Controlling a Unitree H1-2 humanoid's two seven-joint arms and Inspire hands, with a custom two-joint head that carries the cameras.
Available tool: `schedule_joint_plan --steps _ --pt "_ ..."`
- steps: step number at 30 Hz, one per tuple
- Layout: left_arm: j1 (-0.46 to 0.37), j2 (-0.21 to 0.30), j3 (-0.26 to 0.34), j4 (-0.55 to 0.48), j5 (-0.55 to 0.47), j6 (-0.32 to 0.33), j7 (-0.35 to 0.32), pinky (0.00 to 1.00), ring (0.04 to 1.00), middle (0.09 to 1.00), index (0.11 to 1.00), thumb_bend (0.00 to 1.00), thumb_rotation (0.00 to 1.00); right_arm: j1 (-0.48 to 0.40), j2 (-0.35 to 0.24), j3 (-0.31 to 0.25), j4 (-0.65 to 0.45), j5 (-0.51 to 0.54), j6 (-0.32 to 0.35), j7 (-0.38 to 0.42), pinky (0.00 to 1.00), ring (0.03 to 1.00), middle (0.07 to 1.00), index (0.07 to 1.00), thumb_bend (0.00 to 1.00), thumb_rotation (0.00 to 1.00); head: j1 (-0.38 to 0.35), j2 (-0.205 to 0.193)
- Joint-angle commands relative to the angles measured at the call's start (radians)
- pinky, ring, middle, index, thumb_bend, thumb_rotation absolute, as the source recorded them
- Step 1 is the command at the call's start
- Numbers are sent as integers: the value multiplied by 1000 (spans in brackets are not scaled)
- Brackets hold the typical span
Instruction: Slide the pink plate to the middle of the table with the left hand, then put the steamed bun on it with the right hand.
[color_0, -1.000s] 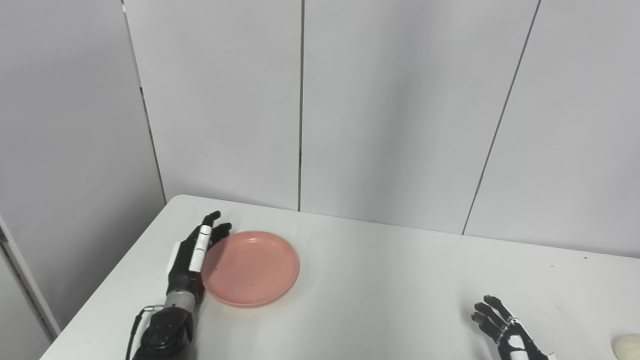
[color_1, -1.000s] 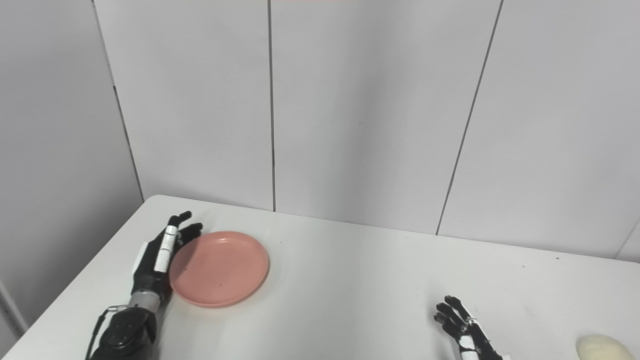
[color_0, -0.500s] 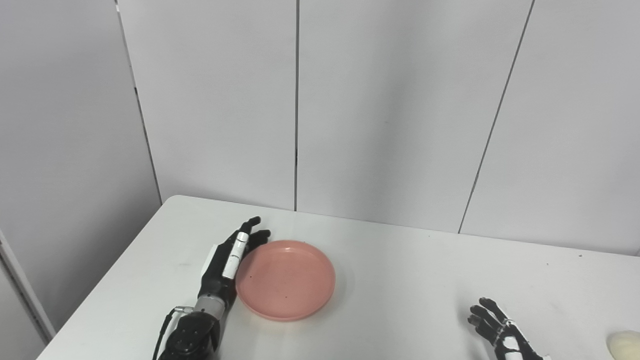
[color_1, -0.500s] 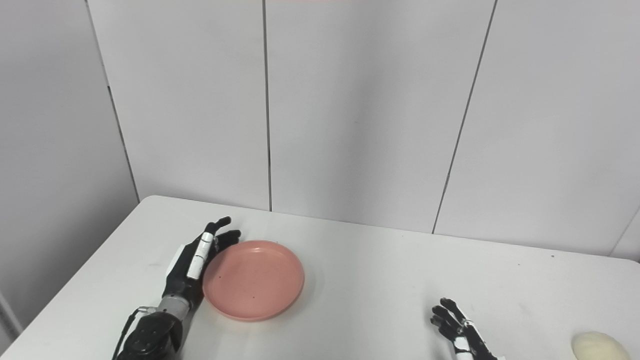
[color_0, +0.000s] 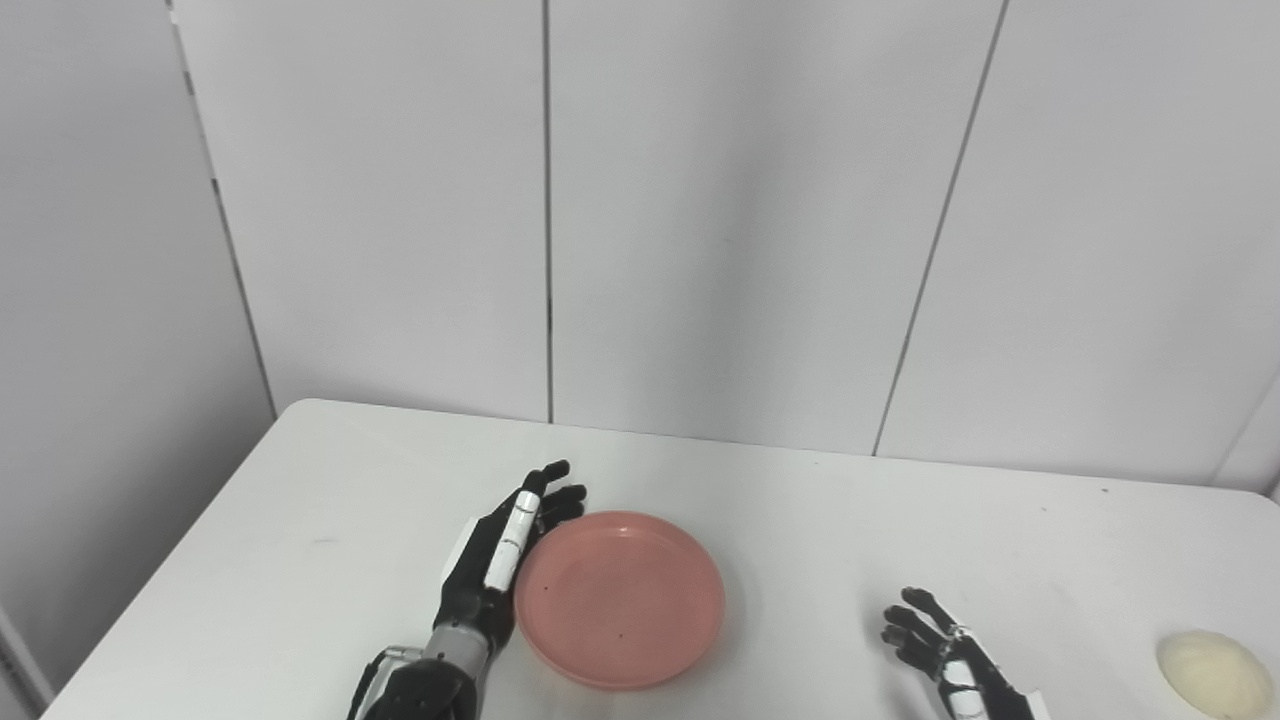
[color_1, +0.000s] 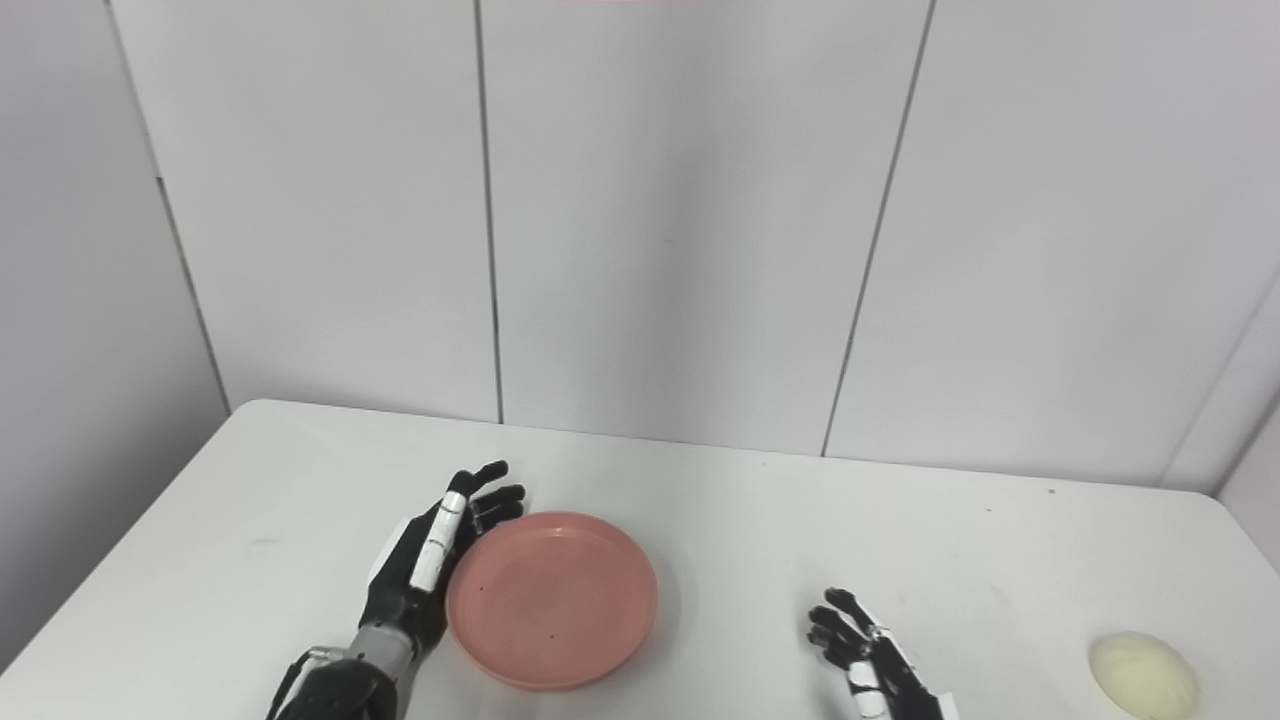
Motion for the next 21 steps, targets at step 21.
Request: schedule_joint_plan --steps 21 --pt "11 -88 -6 -41 58 -23 62 960 898 929 932 660 979 3 121 80 -3 -159 64 -84 791 765 797 823 485 1000 -290 65"
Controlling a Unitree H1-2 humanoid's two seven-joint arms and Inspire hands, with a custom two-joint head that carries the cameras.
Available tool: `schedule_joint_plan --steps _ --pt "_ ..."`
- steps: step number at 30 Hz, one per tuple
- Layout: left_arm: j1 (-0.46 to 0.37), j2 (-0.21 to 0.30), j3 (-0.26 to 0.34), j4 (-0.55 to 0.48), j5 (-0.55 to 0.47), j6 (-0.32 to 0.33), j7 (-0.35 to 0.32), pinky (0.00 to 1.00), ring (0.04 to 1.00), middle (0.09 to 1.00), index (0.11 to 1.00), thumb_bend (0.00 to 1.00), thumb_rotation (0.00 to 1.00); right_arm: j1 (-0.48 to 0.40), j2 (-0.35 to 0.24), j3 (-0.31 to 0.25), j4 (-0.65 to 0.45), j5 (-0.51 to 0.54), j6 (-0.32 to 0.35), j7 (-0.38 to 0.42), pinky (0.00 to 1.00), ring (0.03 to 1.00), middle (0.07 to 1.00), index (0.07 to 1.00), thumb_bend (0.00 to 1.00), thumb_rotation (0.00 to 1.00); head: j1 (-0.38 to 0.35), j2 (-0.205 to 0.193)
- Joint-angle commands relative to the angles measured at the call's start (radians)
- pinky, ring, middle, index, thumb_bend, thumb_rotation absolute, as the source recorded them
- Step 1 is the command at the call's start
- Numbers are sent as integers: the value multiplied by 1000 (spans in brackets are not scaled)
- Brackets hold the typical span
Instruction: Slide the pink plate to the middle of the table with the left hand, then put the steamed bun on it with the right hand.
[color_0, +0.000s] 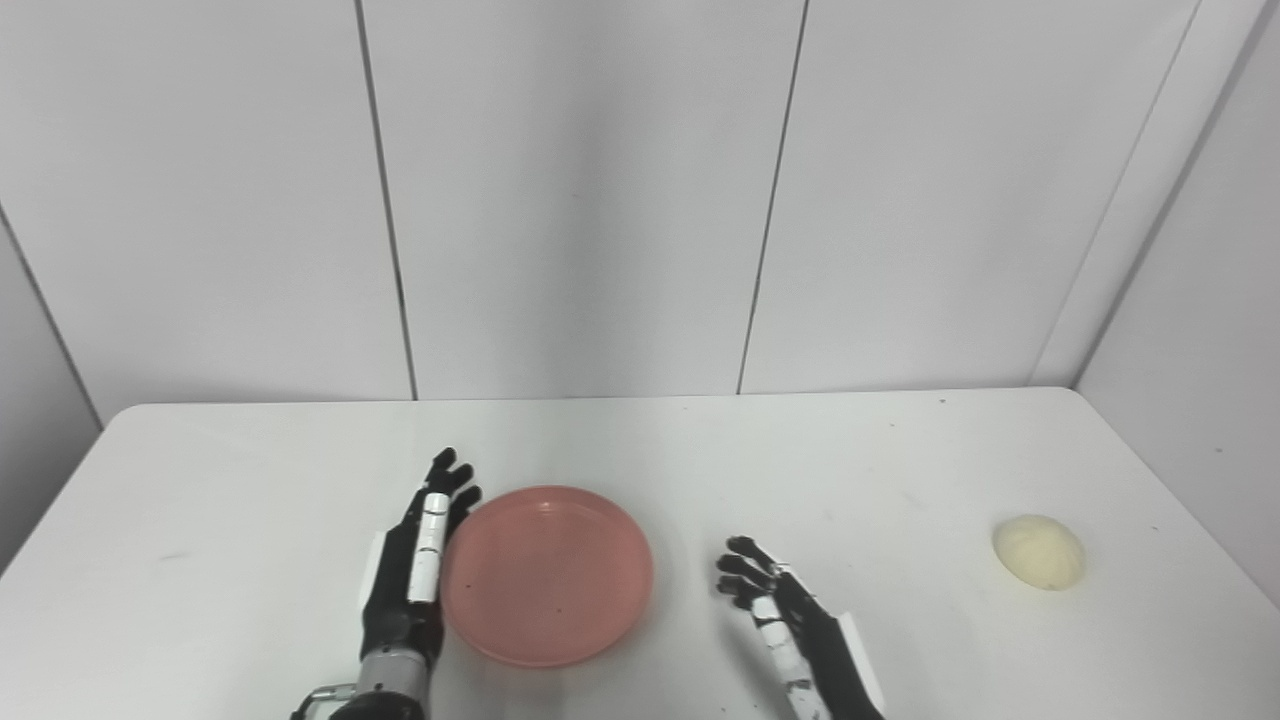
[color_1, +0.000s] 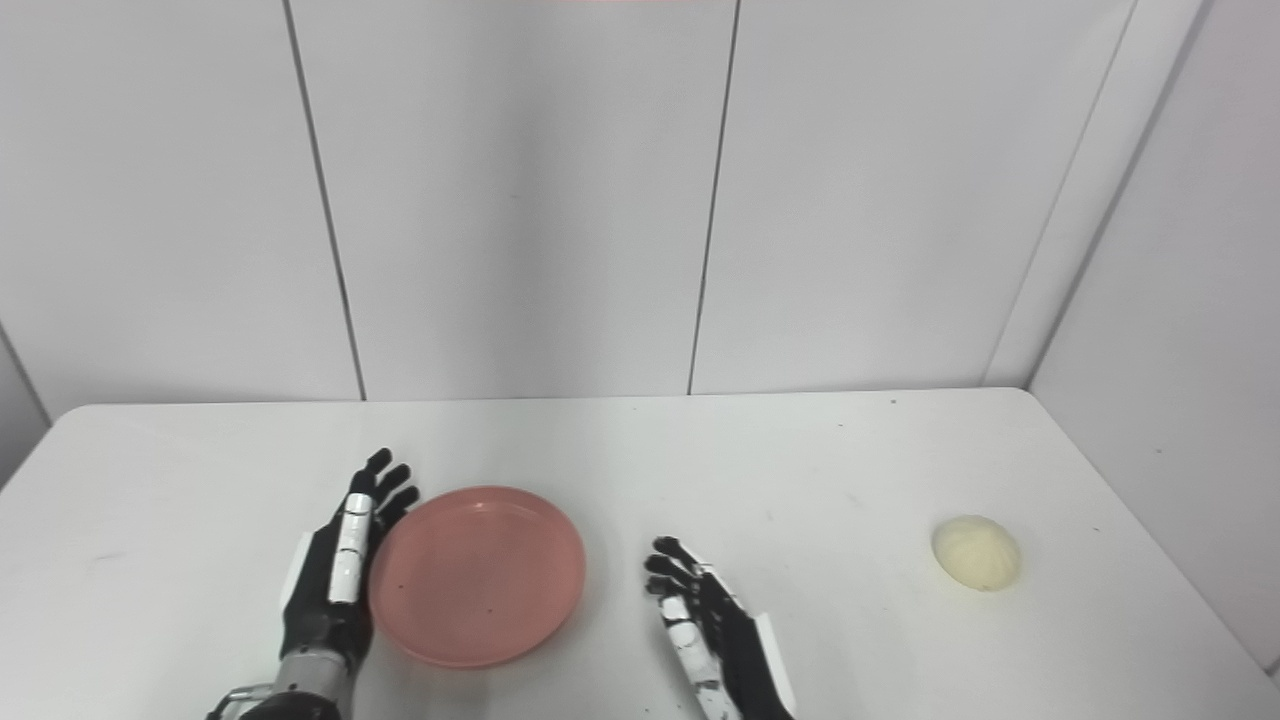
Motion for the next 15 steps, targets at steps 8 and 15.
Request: schedule_joint_plan --steps 8,15 --pt "-44 15 12 -10 -38 15 -43 1000 918 934 940 707 971 -19 41 33 58 -44 -12 -41 774 760 790 817 507 1000 -116 0" --pt "-52 36 29 -3 -82 31 -81 1000 899 909 913 708 935 -38 59 42 97 -54 -26 -68 755 759 798 821 496 996 -164 -1"
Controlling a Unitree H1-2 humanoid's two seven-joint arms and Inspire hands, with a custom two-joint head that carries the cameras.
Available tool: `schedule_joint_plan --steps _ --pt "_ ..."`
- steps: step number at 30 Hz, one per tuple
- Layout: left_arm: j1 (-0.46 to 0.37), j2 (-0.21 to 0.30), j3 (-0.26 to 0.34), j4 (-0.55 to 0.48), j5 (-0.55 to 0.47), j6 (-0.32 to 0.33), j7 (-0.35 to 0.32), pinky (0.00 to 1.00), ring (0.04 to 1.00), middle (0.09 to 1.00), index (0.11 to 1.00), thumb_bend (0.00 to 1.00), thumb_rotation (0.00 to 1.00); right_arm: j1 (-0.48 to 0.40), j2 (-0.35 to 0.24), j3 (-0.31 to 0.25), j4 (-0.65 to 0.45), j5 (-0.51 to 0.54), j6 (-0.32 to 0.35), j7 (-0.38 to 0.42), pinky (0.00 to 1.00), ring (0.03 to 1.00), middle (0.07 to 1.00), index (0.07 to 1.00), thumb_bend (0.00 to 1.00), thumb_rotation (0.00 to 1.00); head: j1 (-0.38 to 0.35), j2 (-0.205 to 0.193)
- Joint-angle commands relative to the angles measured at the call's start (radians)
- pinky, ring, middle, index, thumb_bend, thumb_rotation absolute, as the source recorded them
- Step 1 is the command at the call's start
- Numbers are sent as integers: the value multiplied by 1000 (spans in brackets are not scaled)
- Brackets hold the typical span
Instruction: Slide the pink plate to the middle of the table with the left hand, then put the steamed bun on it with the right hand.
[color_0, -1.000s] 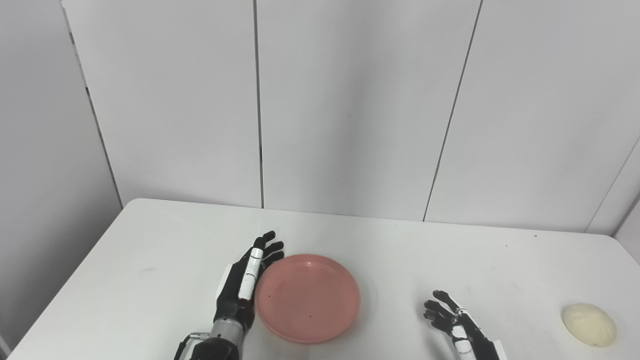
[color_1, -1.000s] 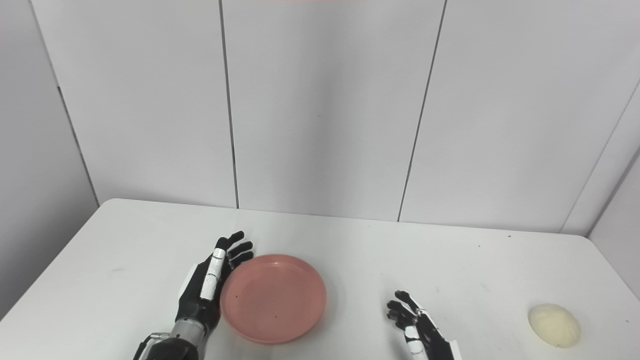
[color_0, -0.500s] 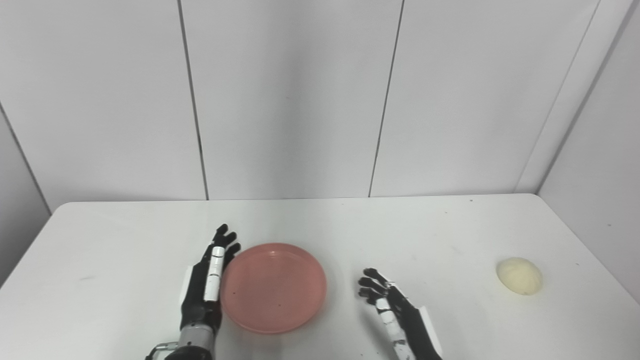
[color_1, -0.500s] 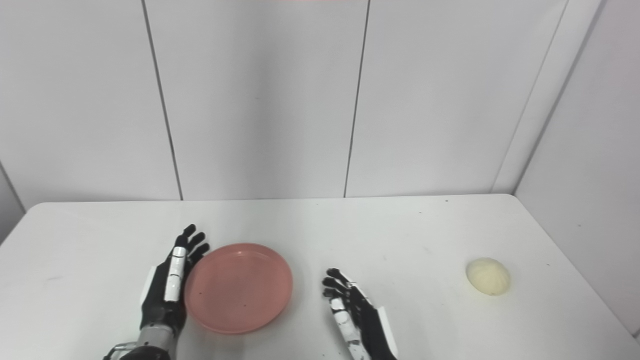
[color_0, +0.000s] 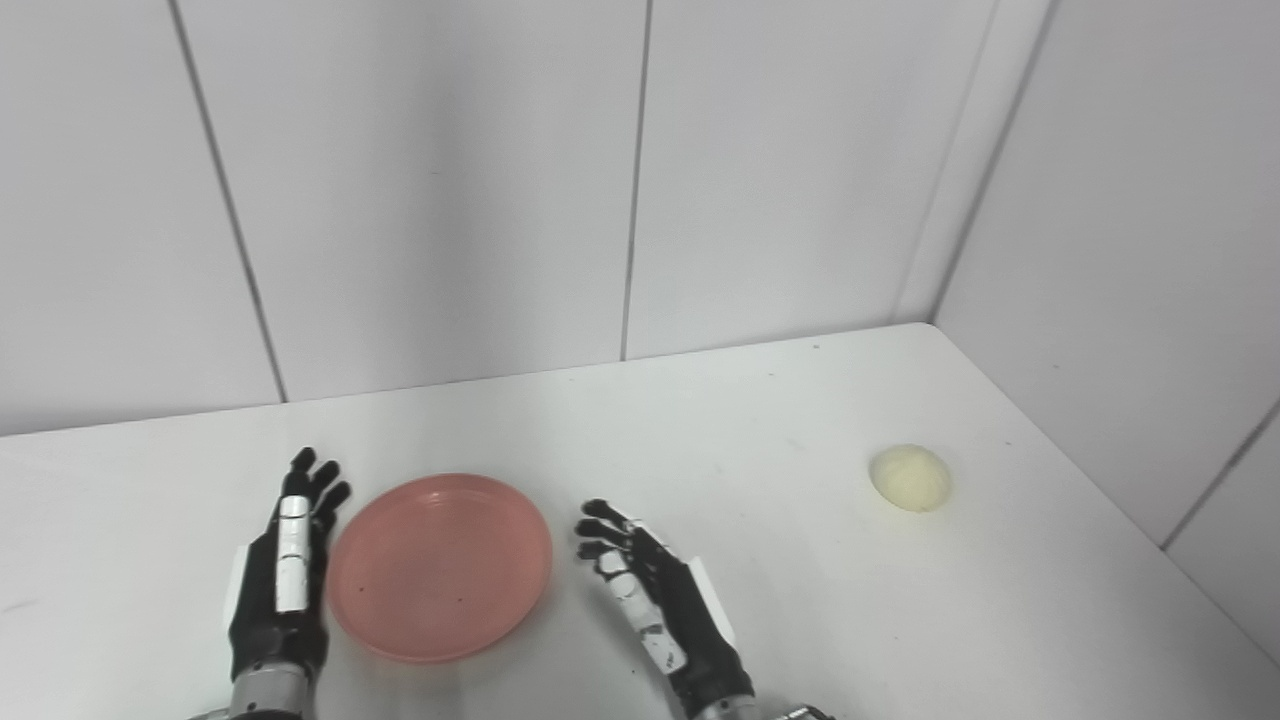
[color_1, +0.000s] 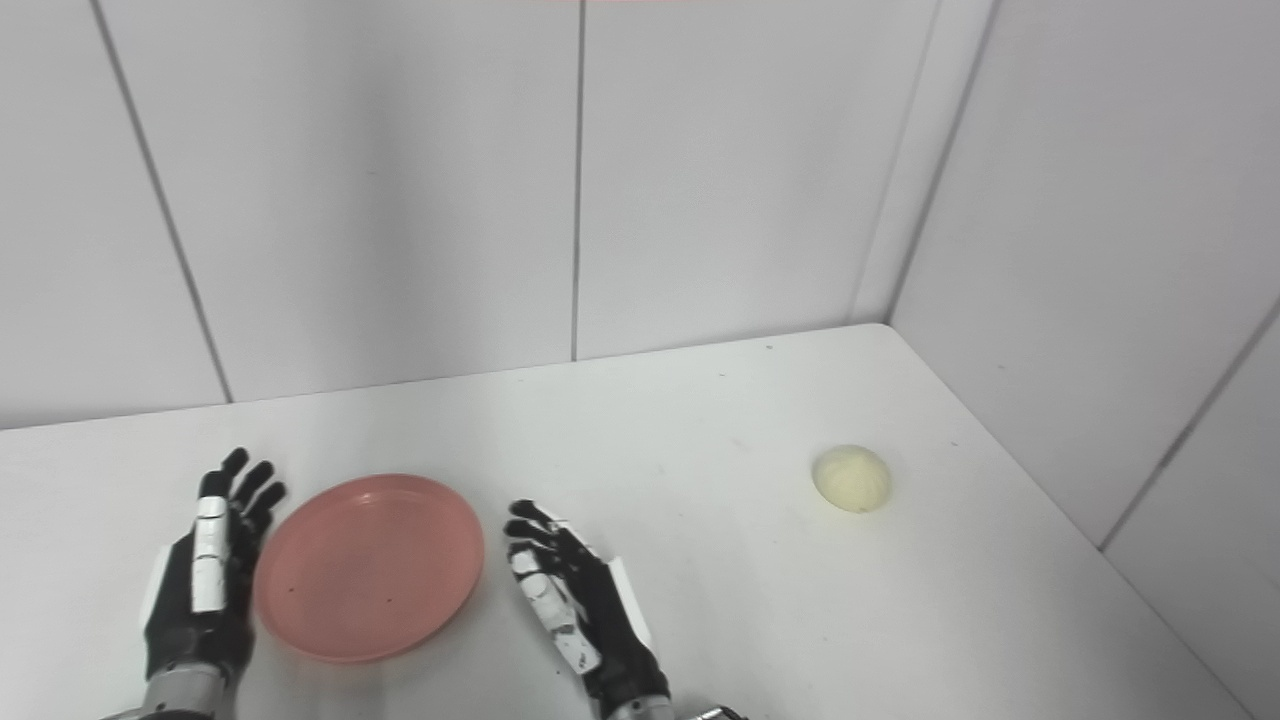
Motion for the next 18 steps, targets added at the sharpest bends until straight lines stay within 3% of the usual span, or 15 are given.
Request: schedule_joint_plan --steps 1,6,13,18 --pt "-37 17 11 0 -24 -1 -24 1000 903 916 914 715 924 13 14 5 33 -1 -32 -27 750 763 802 826 512 993 1 1" --pt "-47 36 38 36 -71 -2 -46 1000 906 936 958 739 920 8 32 2 42 -32 -41 -75 760 769 811 827 511 961 -11 -3" --pt "-46 34 49 53 -82 -14 -51 1000 900 920 1000 809 893 4 -1 19 35 -124 -89 -126 769 787 836 839 498 862 -4 -8" --pt "-38 28 45 40 -82 -6 -46 1000 892 913 1000 811 881 -13 -30 -1 -26 -181 -95 -172 742 790 832 831 613 851 6 -10"
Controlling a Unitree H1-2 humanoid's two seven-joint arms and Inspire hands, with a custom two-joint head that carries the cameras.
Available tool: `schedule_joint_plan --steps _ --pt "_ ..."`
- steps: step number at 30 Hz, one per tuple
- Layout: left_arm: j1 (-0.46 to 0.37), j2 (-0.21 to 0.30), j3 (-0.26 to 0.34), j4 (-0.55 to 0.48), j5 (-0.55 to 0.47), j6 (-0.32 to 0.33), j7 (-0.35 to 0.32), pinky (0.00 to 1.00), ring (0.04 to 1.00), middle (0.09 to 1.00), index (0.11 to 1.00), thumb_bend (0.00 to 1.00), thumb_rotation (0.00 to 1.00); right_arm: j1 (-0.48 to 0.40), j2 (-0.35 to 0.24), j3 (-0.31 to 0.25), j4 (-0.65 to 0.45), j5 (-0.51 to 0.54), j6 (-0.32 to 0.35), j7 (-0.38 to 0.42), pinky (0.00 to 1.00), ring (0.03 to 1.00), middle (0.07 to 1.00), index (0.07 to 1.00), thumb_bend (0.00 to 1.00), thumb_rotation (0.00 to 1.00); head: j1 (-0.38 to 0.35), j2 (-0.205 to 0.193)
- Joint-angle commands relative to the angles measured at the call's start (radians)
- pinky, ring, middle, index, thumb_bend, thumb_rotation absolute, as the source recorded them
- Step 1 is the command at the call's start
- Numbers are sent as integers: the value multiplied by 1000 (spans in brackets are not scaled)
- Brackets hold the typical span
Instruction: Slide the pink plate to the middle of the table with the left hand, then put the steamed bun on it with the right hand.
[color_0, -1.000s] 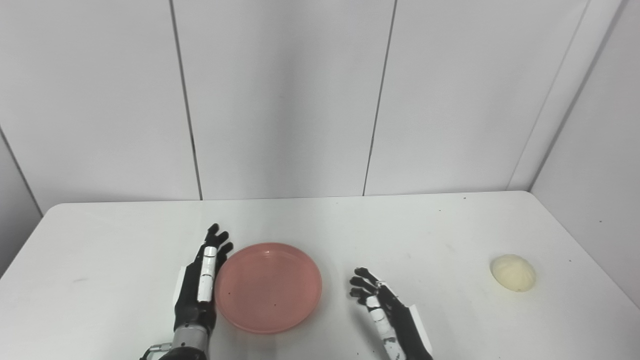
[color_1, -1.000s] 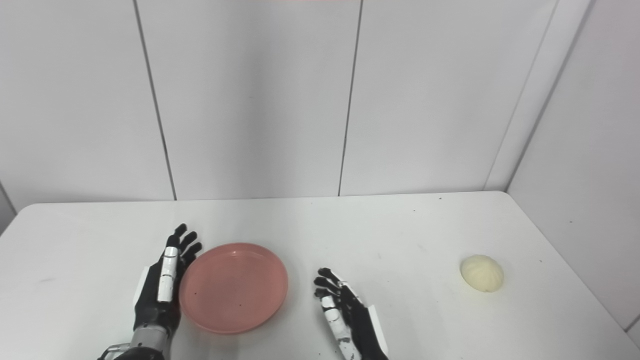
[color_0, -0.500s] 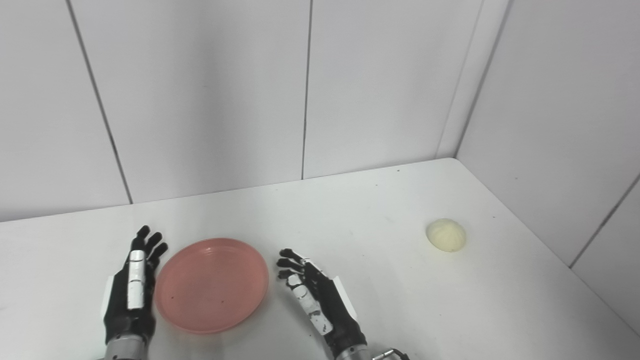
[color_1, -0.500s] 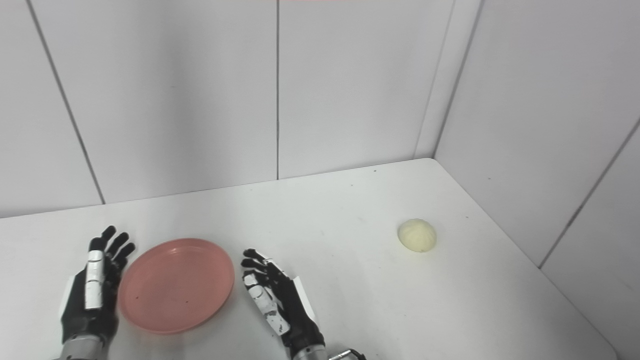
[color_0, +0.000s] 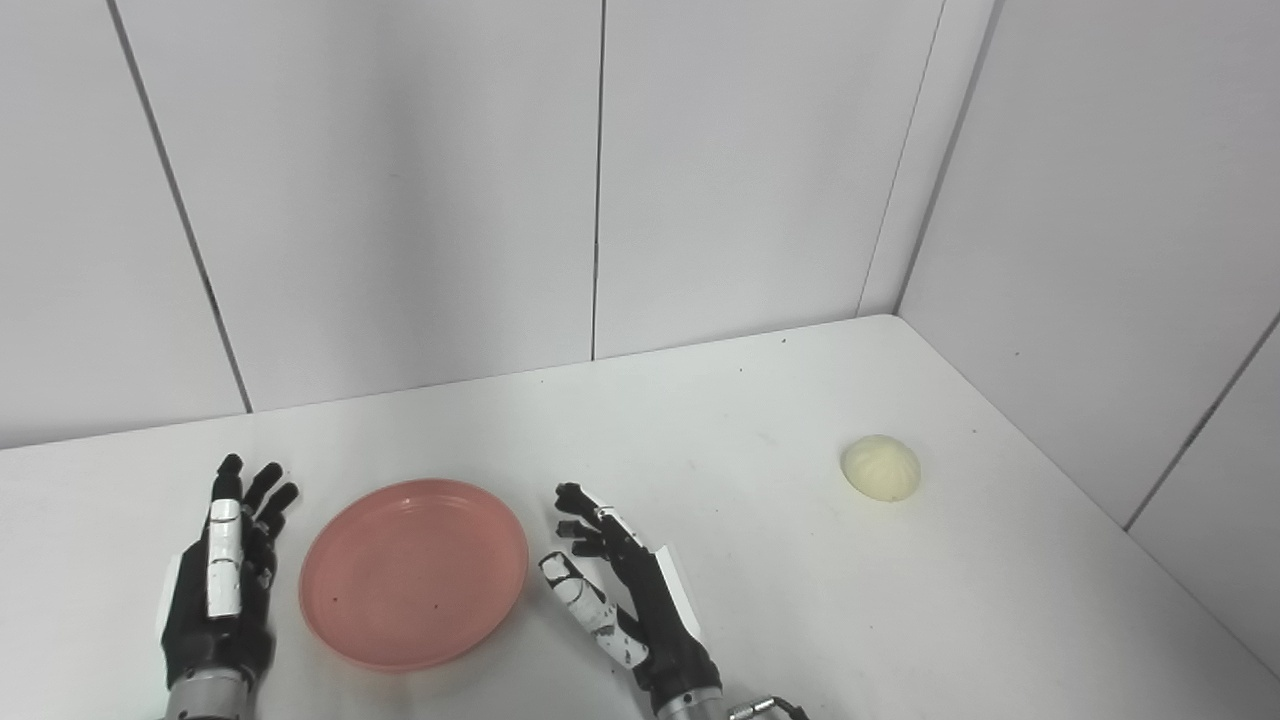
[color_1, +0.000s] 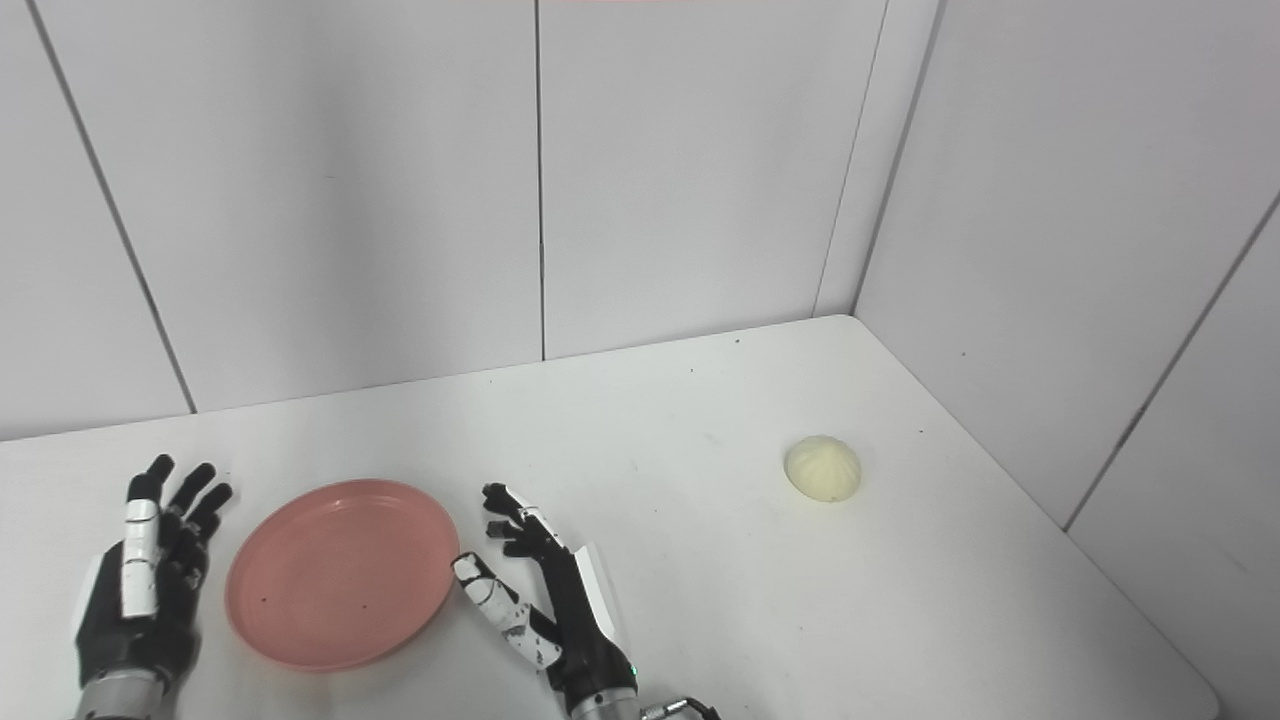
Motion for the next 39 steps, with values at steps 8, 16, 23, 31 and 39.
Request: schedule_joint_plan --steps 8,16,23,31,39 --pt "3 3 -12 -20 9 5 -4 998 879 905 1000 767 886 -117 -158 -86 -121 -204 -40 -79 739 778 801 797 667 815 7 -10" --pt "18 7 -23 -48 -3 33 -29 994 903 908 1000 744 874 -174 -298 -214 -184 -313 98 -65 730 778 805 801 739 792 1 -8" --pt "33 1 -35 -86 -23 74 -67 998 909 898 1000 707 877 -166 -343 -317 -222 -315 183 -65 756 794 804 803 707 664 3 -5" --pt "46 3 -41 -125 -22 124 -78 957 886 865 996 722 867 -164 -387 -366 -112 -398 223 -183 808 782 798 790 772 569 0 5" --pt "47 1 -38 -129 -21 135 -79 934 864 849 996 715 848 -165 -394 -370 -64 -416 433 -112 957 866 854 801 819 544 0 6"
